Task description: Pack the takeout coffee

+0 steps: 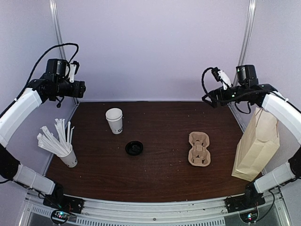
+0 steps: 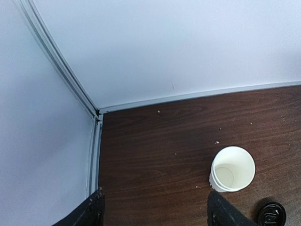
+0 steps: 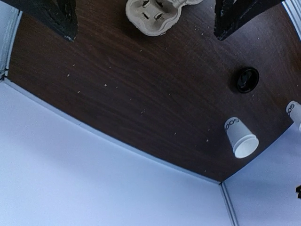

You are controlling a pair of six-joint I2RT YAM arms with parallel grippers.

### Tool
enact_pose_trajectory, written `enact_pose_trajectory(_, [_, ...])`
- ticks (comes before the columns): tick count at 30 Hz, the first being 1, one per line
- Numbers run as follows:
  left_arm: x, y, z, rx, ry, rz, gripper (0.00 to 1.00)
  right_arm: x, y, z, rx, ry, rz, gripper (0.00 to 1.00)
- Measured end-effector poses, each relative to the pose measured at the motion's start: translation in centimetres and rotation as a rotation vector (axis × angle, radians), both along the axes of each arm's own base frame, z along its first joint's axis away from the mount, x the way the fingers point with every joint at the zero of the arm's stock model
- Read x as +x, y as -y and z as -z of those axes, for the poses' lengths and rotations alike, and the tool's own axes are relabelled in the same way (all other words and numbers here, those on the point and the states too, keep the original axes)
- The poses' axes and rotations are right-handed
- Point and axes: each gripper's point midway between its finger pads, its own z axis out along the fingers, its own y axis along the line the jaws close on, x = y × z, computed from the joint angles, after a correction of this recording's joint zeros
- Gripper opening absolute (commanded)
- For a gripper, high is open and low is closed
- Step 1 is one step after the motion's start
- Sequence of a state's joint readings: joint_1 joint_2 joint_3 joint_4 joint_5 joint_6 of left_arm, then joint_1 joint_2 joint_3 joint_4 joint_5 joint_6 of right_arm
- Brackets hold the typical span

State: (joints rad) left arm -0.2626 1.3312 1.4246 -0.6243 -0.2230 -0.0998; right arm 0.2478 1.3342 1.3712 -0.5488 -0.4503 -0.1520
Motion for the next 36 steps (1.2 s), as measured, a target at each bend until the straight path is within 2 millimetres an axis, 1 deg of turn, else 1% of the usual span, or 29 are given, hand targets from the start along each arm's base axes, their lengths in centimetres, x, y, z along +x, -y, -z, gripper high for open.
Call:
enact_pose_trajectory(2, [0.7,0.1,-0.3,-0.022,0.010,0.009,0.60,-0.8,-0.6,3.0,-0.012,-0.058,-0.046,1.00])
enact_pose_trajectory(3, [1.2,0.4,-0.6,-0.037,0.008,0.026,0.55,-1.4,-0.9,4.9,-0.015,-0.094,-0.077,1.00])
enact_pose_trajectory(4, [1.8,0.9,-1.1,-0.049,0.007,0.045,0.53,-1.9,-1.1,6.2,-0.016,-0.118,-0.096,1.00])
enact_pose_trajectory(5, [2.6,1.6,-1.8,-0.058,0.005,0.069,0.51,-2.8,-1.4,8.0,-0.016,-0.150,-0.129,1.00])
enact_pose_trajectory(6, [3.5,2.6,-2.7,-0.069,0.013,0.100,0.49,-3.6,-1.6,9.4,-0.015,-0.180,-0.153,1.00])
enact_pose_trajectory(8, [4.7,4.9,-3.6,-0.077,0.022,0.161,0.46,-4.9,-1.7,11.6,-0.013,-0.225,-0.192,1.00])
enact_pose_trajectory(10, [5.0,8.1,-3.5,-0.069,0.007,0.238,0.42,-5.8,-1.8,12.7,-0.007,-0.246,-0.222,1.00])
enact_pose_trajectory(12, [4.6,11.0,-2.7,-0.055,-0.030,0.309,0.37,-6.1,-2.0,12.7,0.002,-0.243,-0.244,1.00])
enact_pose_trajectory(13, [4.3,13.3,-1.6,-0.042,-0.072,0.366,0.35,-6.1,-2.1,12.6,0.008,-0.237,-0.255,1.00])
enact_pose_trajectory(14, [4.2,13.8,-1.2,-0.039,-0.081,0.379,0.34,-6.1,-2.2,12.4,0.011,-0.227,-0.265,1.00])
enact_pose_trajectory(16, [3.8,16.0,0.8,-0.021,-0.145,0.429,0.33,-6.0,-2.4,12.1,0.019,-0.207,-0.284,1.00])
enact_pose_trajectory(18, [3.7,17.4,3.3,-0.004,-0.218,0.464,0.33,-6.1,-2.5,12.0,0.023,-0.198,-0.294,1.00])
enact_pose_trajectory(20, [3.8,17.9,5.8,0.009,-0.285,0.475,0.34,-6.2,-2.7,12.0,0.025,-0.188,-0.307,1.00])
enact_pose_trajectory(22, [3.9,18.0,8.1,0.023,-0.350,0.474,0.34,-6.2,-2.7,11.8,0.027,-0.181,-0.316,1.00])
enact_pose_trajectory(25, [4.1,18.2,10.5,0.037,-0.422,0.473,0.30,-6.3,-2.9,11.7,0.029,-0.175,-0.325,1.00])
enact_pose_trajectory(29, [4.3,18.4,12.2,0.040,-0.478,0.469,0.27,-6.3,-2.9,11.6,0.031,-0.167,-0.331,1.00])
enact_pose_trajectory(36, [4.3,18.4,14.5,0.036,-0.551,0.437,0.29,-6.3,-2.9,11.7,0.028,-0.162,-0.335,1.00])
